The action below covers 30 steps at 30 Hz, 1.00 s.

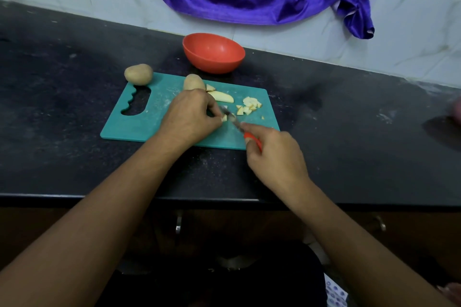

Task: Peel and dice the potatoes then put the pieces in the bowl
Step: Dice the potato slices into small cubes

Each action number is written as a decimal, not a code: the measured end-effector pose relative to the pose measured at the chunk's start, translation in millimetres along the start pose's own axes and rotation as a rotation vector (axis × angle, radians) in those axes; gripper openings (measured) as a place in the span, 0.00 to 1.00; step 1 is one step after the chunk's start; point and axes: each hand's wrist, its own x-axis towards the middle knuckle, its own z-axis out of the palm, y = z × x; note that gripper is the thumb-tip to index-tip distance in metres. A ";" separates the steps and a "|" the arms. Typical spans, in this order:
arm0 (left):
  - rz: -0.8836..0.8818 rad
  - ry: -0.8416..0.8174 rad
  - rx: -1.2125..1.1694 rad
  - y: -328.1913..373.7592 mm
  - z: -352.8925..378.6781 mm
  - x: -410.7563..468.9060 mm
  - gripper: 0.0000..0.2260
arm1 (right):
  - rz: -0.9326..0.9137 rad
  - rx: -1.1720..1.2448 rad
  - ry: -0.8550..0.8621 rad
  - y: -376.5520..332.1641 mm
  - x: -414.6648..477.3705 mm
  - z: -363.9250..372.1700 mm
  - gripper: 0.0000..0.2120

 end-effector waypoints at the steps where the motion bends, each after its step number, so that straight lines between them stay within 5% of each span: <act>1: -0.002 0.001 0.001 0.1 0.0 -0.8 0.07 | 0.036 0.055 -0.011 2.4 3.1 -2.0 0.19; 5: -0.009 0.006 -0.004 0.0 0.6 -1.4 0.07 | 0.083 0.167 -0.014 2.9 7.5 -12.2 0.18; 23: 0.003 0.013 -0.003 2.6 -0.9 -2.1 0.07 | -0.115 -0.210 -0.020 -13.1 -10.0 0.5 0.23; 30: -0.014 0.030 0.003 1.4 0.2 -2.8 0.04 | 0.056 0.050 -0.045 2.9 5.5 -9.3 0.19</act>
